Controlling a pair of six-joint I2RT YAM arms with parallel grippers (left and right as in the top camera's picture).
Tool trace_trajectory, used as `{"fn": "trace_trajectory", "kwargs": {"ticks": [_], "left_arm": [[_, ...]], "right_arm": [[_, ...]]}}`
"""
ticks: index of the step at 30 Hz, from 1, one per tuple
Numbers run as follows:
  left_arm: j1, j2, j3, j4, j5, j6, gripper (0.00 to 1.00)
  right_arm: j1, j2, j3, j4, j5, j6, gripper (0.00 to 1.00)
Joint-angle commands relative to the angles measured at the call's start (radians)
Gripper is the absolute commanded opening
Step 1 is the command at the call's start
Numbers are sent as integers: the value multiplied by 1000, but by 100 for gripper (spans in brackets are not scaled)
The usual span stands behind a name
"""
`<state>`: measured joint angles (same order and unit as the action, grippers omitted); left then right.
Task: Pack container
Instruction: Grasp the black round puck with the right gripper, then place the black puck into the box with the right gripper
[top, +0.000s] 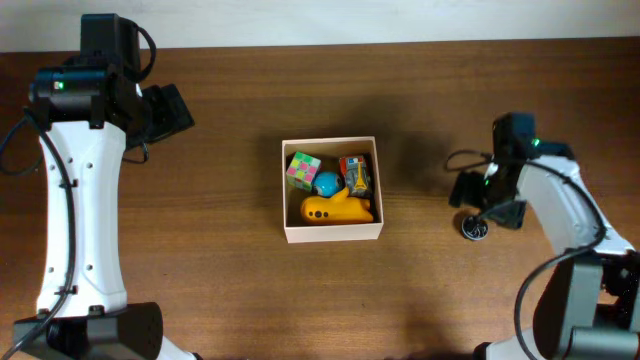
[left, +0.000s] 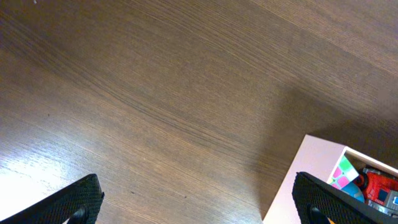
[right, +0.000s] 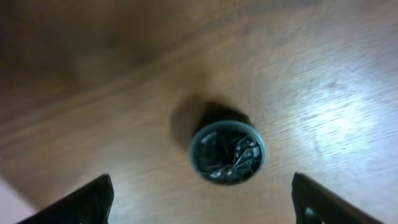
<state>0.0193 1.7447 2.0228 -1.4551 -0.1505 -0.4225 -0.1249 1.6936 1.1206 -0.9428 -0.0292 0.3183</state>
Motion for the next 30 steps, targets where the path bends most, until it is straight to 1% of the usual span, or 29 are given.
{"fn": "trace_trajectory", "kwargs": {"ticks": [1,4,9,12,13,14,16,18,21,25,30], "left_arm": [[3,-10,11,-1,-7,8,99],[3,-10,11,-1,-7,8,99],[3,-10,11,-1,-7,8,99],[3,-10,11,-1,-7,9,99],[3,-10,11,-1,-7,8,99],[3,-10,11,-1,-7,8,99],[3,-10,11,-1,-7,9,99],[3,-10,11,-1,-7,8,99],[3,-10,11,-1,-7,8,99],[3,-10,11,-1,-7,8,99],[3,-10,11,-1,-7,8,99]], "right_arm": [[-25,8,-82,65,-13,-10,86],[-39,27,-131,108,-18,-3,85],[-40,43,-151,173,-21,-22,84],[-40,43,-151,199,-24,-21,70],[-40,43,-151,200,-24,-21,62],[-40,43,-151,199,-24,-22,58],[-40,43,-151,199,-24,-22,54],[-40,43,-151,198,-24,-22,51],[-39,43,-151,197,-33,-22,50],[-39,32,-129,175,-89,-22,49],[-4,-27,-45,73,-117,-34,48]]}}
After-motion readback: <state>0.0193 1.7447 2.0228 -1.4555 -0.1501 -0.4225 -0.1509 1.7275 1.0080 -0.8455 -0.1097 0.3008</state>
